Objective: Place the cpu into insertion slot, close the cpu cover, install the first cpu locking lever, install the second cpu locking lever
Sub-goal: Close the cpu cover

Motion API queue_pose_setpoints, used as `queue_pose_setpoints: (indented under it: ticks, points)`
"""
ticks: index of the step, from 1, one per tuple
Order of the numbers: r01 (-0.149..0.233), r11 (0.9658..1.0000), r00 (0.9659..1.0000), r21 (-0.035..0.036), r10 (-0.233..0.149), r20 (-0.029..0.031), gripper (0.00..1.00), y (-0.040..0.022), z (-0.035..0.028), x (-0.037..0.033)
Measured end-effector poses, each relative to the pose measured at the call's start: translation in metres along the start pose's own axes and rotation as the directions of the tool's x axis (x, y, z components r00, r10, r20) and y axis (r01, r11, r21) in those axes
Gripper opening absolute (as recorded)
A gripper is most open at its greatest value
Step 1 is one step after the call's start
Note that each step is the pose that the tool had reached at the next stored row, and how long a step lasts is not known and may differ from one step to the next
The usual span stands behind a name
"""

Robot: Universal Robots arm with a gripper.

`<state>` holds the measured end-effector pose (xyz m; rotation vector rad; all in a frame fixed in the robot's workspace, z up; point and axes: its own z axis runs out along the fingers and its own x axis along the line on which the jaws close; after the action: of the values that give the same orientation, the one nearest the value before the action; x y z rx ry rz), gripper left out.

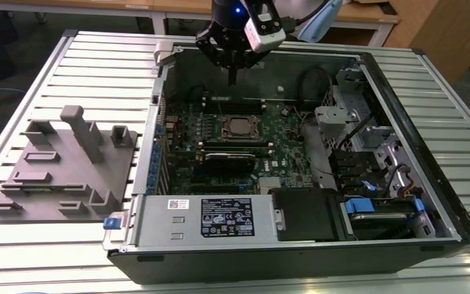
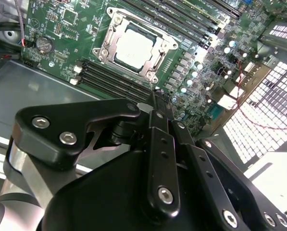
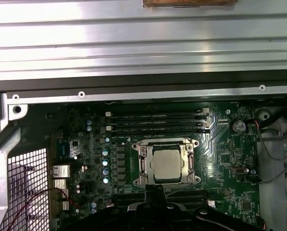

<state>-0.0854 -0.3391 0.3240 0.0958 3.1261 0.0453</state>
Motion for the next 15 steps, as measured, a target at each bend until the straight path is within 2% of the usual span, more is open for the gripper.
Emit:
queue_pose_setpoints:
  ticks: [15]
  points:
    - [0.000, 1.0000, 1.0000, -0.0001, 0.000, 0.0000, 0.10, -0.0002, 0.0066, 0.0001]
